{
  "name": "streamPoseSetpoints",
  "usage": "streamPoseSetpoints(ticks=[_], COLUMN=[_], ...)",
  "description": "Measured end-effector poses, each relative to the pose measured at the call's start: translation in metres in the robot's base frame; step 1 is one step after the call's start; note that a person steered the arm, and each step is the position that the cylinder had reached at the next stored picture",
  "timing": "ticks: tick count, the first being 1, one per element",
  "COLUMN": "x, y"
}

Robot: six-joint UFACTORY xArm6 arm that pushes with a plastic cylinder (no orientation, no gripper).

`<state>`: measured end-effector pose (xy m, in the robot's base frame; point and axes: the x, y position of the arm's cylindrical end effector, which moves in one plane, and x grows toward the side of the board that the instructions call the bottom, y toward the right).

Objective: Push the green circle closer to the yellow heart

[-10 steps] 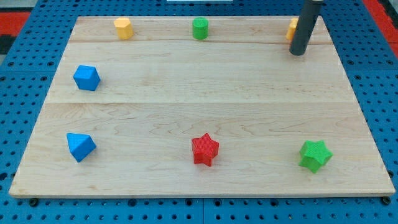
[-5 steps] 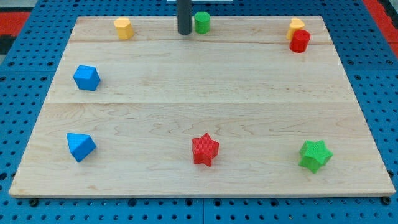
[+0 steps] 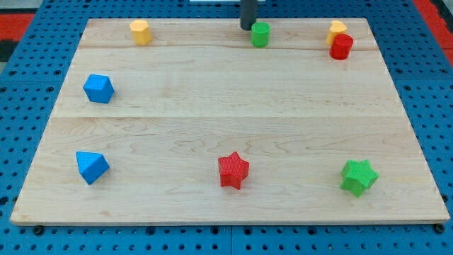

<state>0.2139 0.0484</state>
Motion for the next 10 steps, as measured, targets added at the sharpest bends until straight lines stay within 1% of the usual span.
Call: streamPoseSetpoints(ticks=[1, 2, 3, 6, 8, 9, 10], x=[-0.002, 0.018, 0.042, 0.041, 0.039, 0.043, 0.085], y=[-0.027, -0.052, -0.023, 0.002, 0.043, 0.033, -0.029])
